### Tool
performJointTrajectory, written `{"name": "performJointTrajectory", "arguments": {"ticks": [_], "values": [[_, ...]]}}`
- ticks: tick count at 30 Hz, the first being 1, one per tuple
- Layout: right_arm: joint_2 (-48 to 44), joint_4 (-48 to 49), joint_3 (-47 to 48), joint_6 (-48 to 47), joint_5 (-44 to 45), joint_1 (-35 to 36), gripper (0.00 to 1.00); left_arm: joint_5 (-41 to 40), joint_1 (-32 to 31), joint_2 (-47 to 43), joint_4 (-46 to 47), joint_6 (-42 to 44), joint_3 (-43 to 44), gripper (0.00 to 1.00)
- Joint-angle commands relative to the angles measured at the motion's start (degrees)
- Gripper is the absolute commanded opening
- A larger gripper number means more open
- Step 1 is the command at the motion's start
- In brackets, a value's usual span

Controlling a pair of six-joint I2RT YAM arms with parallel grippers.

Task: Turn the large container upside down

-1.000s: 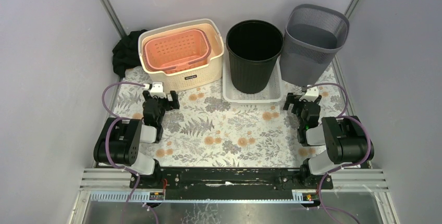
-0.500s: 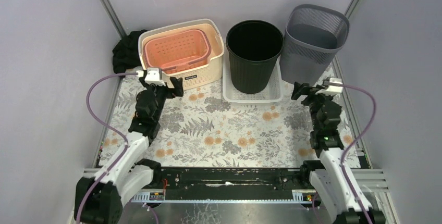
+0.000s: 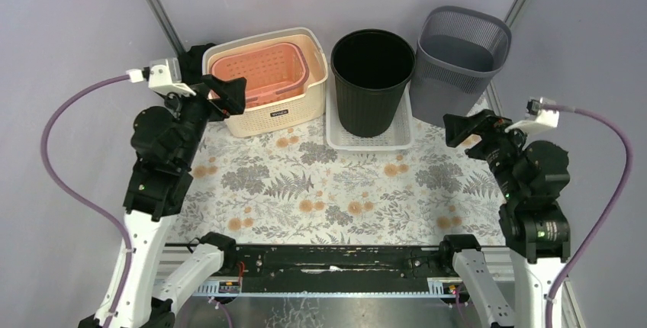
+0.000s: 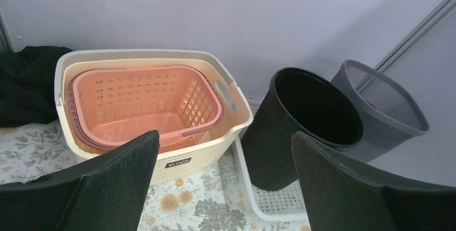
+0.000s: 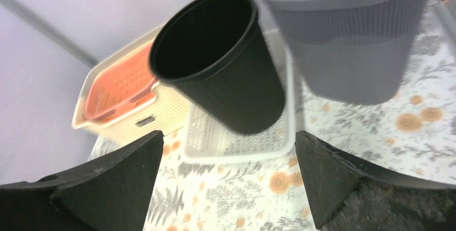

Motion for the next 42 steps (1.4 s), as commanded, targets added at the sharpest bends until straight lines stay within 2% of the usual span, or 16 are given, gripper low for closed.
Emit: {"name": "performJointTrajectory", "arguments": {"ticks": [1,3,8,12,16,19,25,29,33,36,38,39,40,41,42], "values": [[11.6,-8.9,9.6,-1.0,-16.2,-0.1,1.0,1.4,-0.2,2.6,-14.1,-3.1,6.1,1.0],[16.6,-10.7,14.2,-3.6,-19.5,-0.1,1.0,0.3,-0.2,3.1,-15.2,-5.8,6.3,1.0],[26.3,-13.6,25.8,-8.8,-21.1,0.0,1.0,2.4,-0.2,3.1,-12.1,-10.2,2.6,1.0],[36.6,-14.6,34.9,-10.4,-20.0,4.8,0.95,7.8,-0.2,7.6,-10.1,-8.6,2.2,1.0],[47.0,-18.7,45.1,-15.2,-10.7,14.8,0.94,14.6,-0.2,13.1,-9.3,-7.2,2.8,1.0],[55.0,-23.0,52.8,-19.4,-2.1,22.9,0.94,17.7,-0.3,13.7,-3.4,-7.1,-0.9,1.0],[69.5,-26.7,62.5,-23.0,10.0,32.7,0.93,12.7,-1.6,17.3,-1.4,-5.5,-4.6,1.0],[75.4,-26.2,65.0,-24.4,15.2,34.4,0.93,4.2,-7.8,16.1,-5.3,-5.2,-5.2,1.0],[80.8,-26.8,67.8,-25.5,18.9,35.1,0.91,3.6,-10.1,10.7,-5.6,-10.7,-9.1,1.0],[83.3,-27.9,69.3,-26.0,20.4,35.2,0.81,1.9,-12.7,6.9,-5.0,-12.4,-12.5,1.0],[83.5,-27.8,68.8,-26.1,20.5,35.2,0.68,1.0,-13.1,5.5,-6.1,-12.6,-13.4,1.0],[83.4,-27.5,68.3,-26.0,20.8,35.2,0.57,0.7,-13.2,5.1,-6.6,-12.6,-13.5,1.0],[83.5,-27.5,68.3,-25.9,20.7,35.2,0.41,0.4,-13.3,4.6,-7.1,-12.6,-13.6,1.0],[83.5,-27.5,68.2,-26.0,20.4,35.2,0.29,0.1,-13.4,4.1,-7.3,-12.5,-13.6,1.0],[83.6,-27.2,68.3,-25.9,20.5,35.2,0.21,0.1,-13.5,3.6,-7.4,-12.4,-13.7,1.0]]}}
